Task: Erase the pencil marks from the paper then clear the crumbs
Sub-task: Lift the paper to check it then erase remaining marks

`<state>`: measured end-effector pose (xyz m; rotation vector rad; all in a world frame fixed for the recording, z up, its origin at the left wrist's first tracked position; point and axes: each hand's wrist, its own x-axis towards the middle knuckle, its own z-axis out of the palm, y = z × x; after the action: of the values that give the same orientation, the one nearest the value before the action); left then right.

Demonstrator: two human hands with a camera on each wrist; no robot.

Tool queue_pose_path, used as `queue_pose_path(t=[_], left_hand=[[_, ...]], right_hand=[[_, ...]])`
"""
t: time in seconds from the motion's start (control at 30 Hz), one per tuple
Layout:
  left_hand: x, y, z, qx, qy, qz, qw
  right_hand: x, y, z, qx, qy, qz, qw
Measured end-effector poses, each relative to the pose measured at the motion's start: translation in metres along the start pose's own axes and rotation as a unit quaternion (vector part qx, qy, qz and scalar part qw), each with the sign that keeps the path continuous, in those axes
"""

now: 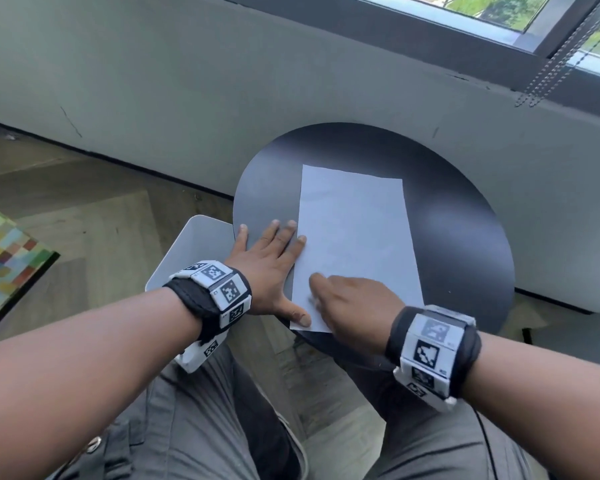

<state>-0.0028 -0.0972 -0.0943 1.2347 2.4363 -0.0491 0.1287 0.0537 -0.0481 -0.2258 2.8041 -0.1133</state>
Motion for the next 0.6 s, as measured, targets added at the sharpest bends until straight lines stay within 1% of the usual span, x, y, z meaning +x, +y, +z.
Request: queue_pose_path(t=[0.03, 0.1, 0.13, 0.17, 0.2, 0.3, 0.33, 0.37, 0.4, 0.47, 0.5, 0.53, 0.6], left_hand=[[0.0, -0.001, 0.0, 0.001, 0.0, 0.001, 1.0], [0.0, -0.002, 0.0, -0.001, 0.001, 0.003, 1.0], [0.0, -0.002, 0.0, -0.003, 0.001, 0.003, 1.0], [0.0, -0.002, 0.0, -0.004, 0.002, 0.003, 1.0], [0.0, -0.002, 0.0, -0.006, 0.001, 0.003, 1.0], [0.0, -0.002, 0.0, 0.0, -0.001, 0.006, 1.0], [0.0, -0.002, -0.001, 0.003, -0.002, 0.008, 1.0], [-0.001, -0.001, -0.001, 0.005, -0.002, 0.008, 1.0], [-0.001, -0.001, -0.001, 0.008, -0.003, 0.008, 1.0], [-0.001, -0.001, -0.001, 0.01, -0.005, 0.007, 1.0], [-0.001, -0.001, -0.002, 0.01, -0.006, 0.006, 1.0], [-0.001, -0.001, -0.002, 0.009, -0.008, 0.006, 1.0], [-0.001, -0.002, -0.002, 0.009, -0.01, 0.006, 1.0]], right_hand=[[0.014, 0.006, -0.002, -0.001, 0.002, 0.023, 1.0], [0.043, 0.027, -0.012, 0.009, 0.01, 0.104, 0.995], [0.053, 0.038, -0.017, 0.015, 0.016, 0.132, 0.991], [0.057, 0.042, -0.02, 0.017, 0.018, 0.143, 0.989], [0.056, 0.038, -0.021, 0.01, 0.013, 0.131, 0.991], [0.039, 0.009, -0.013, -0.026, -0.033, 0.024, 0.999], [0.036, 0.004, -0.012, -0.029, -0.047, 0.01, 0.998], [0.039, 0.004, -0.012, -0.03, -0.046, 0.012, 0.998], [0.049, 0.011, -0.015, -0.035, -0.032, 0.034, 0.998], [0.073, 0.034, -0.024, -0.019, 0.003, 0.107, 0.994], [0.084, 0.046, -0.03, -0.007, 0.015, 0.132, 0.991], [0.091, 0.054, -0.034, 0.002, 0.02, 0.145, 0.989], [0.093, 0.054, -0.037, 0.007, 0.018, 0.133, 0.991]])
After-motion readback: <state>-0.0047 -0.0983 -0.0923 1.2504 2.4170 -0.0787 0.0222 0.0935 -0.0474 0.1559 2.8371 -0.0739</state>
